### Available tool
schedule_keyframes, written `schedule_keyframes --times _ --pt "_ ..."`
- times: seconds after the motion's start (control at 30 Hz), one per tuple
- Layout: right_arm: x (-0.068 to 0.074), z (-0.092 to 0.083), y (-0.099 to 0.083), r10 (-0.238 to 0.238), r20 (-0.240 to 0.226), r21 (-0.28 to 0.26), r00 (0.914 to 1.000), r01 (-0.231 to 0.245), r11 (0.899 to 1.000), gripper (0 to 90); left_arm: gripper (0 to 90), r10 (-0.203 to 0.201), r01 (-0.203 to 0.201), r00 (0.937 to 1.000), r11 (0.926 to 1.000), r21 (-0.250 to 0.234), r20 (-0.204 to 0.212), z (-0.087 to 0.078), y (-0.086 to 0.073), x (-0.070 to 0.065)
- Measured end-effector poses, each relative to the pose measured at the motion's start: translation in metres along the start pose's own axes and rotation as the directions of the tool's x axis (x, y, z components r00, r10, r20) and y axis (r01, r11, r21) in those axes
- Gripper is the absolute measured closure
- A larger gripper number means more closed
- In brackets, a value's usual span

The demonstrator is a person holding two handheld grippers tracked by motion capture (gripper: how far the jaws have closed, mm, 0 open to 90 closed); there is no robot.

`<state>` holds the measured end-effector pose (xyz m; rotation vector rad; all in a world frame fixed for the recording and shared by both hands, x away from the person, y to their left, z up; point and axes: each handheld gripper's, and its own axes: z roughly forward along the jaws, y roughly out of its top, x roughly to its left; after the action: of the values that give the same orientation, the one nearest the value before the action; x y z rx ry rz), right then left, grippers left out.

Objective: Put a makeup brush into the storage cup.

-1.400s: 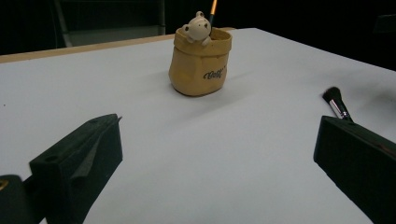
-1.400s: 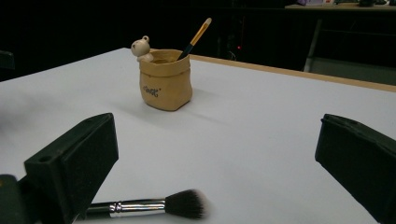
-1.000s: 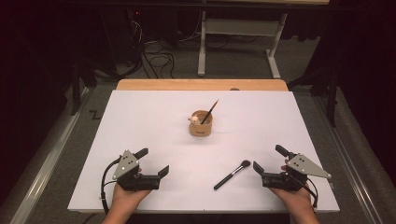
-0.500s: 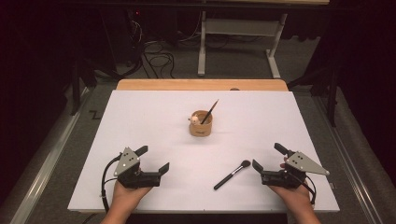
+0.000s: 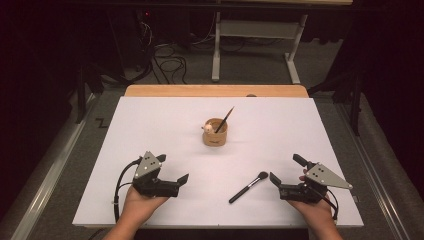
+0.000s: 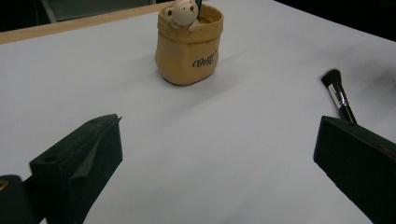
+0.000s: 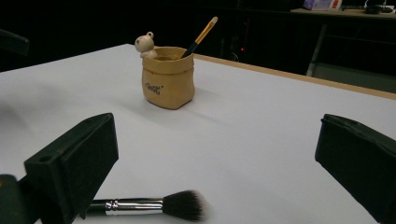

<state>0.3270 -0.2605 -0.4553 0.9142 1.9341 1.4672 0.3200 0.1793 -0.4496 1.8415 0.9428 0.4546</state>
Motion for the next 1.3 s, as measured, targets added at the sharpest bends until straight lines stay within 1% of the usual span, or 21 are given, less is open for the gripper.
schedule_keyframes --times 0.13,0.17,0.23,0.37,0.4,0.47,0.5,0.6,0.67,0.7,0.77,0.8,0.83,0.87,0.9,0.93,1.0,1.13,1.23,1.27,1.3 --pt "0.000 -0.001 -0.001 0.005 -0.001 0.004 1.0000 -0.005 1.000 0.3 2.3 0.007 -0.008 1.0000 0.9988 0.049 0.002 0.003 0.001 0.000" --pt "0.000 -0.001 -0.001 0.012 -0.002 0.004 0.9999 -0.012 1.000 0.3 2.3 0.014 -0.014 0.9999 0.9975 0.069 0.004 0.004 0.001 0.000" --pt "0.000 -0.001 -0.002 0.001 -0.001 0.006 1.0000 -0.001 1.000 0.3 2.4 0.021 -0.022 0.9997 0.9942 0.106 0.012 0.006 0.002 0.000" --pt "0.000 -0.001 -0.002 0.006 -0.004 0.005 1.0000 -0.006 1.000 0.3 2.6 0.034 -0.036 0.9993 0.9801 0.195 0.013 0.011 0.003 0.001" --pt "0.000 0.000 -0.002 0.006 -0.004 0.006 1.0000 -0.006 1.000 0.3 2.6 0.044 -0.046 0.9990 0.9733 0.225 0.011 0.013 0.003 0.001" --pt "0.000 0.000 -0.002 0.007 -0.006 0.010 1.0000 -0.007 1.000 0.3 2.6 0.052 -0.053 0.9986 0.9646 0.258 0.011 0.015 0.002 0.001" --pt "0.000 0.000 -0.003 0.011 -0.005 0.011 0.9999 -0.011 1.000 0.3 2.6 0.044 -0.048 0.9988 0.9588 0.280 0.020 0.016 0.001 0.001" --pt "0.000 0.001 -0.003 0.008 -0.006 0.012 1.0000 -0.007 1.000 0.3 2.7 0.033 -0.040 0.9991 0.9479 0.316 0.026 0.019 0.001 0.002" --pt "0.000 0.001 -0.003 0.009 -0.005 0.012 0.9999 -0.009 1.000 0.3 3.5 0.016 -0.024 0.9995 0.9405 0.339 0.025 0.021 0.001 0.002" --pt "0.000 0.000 -0.003 0.014 -0.002 0.012 0.9999 -0.014 1.000 0.3 3.7 0.020 -0.028 0.9995 0.9344 0.355 0.025 0.021 0.001 0.002" --pt "0.000 0.000 -0.003 0.016 -0.004 0.010 0.9999 -0.016 1.000 0.3 4.8 0.014 -0.025 0.9993 0.9281 0.372 0.034 0.022 0.001 0.003" --pt "0.000 0.000 -0.003 0.015 -0.006 0.009 0.9999 -0.015 1.000 0.3 5.1 0.007 -0.021 0.9993 0.9209 0.389 0.036 0.023 0.002 0.003" --pt "0.000 0.000 -0.003 0.018 -0.009 0.009 0.9998 -0.018 1.000 0.3 5.1 0.006 -0.019 0.9993 0.9166 0.399 0.036 0.024 0.002 0.003" --pt "0.000 0.000 -0.003 0.016 -0.010 0.008 0.9998 -0.016 1.000 0.3 5.1 0.019 -0.032 0.9992 0.9067 0.421 0.035 0.025 0.002 0.002" --pt "0.001 0.000 -0.003 0.016 -0.012 0.008 0.9998 -0.016 1.000 0.3 5.1 0.022 -0.034 0.9993 0.9010 0.433 0.031 0.027 0.002 0.001" --pt "0.001 0.000 -0.003 0.014 -0.016 0.007 0.9998 -0.014 1.000 0.3 5.1 0.033 -0.044 0.9989 0.8898 0.454 0.032 0.028 0.003 0.001" --pt "0.001 0.000 -0.003 0.016 -0.015 0.009 0.9998 -0.015 1.000 0.3 5.1 0.044 -0.055 0.9984 0.8723 0.486 0.035 0.031 0.003 0.000" --pt "0.002 0.000 -0.002 0.014 -0.021 0.009 0.9997 -0.014 1.000 0.3 5.1 0.045 -0.058 0.9983 0.8463 0.530 0.038 0.034 0.004 -0.003" --pt "0.002 0.000 -0.002 0.010 -0.025 0.006 0.9996 -0.010 1.000 0.3 5.1 0.033 -0.046 0.9989 0.8363 0.546 0.034 0.035 0.005 -0.004" --pt "0.002 0.000 -0.002 0.008 -0.026 0.003 0.9996 -0.008 1.000 0.3 5.1 0.027 -0.041 0.9991 0.8310 0.555 0.034 0.036 0.005 -0.004" --pt "0.001 0.000 -0.002 0.011 -0.025 0.005 0.9996 -0.011 1.000 0.3 5.1 0.023 -0.039 0.9991 0.8229 0.567 0.035 0.037 0.005 -0.004"
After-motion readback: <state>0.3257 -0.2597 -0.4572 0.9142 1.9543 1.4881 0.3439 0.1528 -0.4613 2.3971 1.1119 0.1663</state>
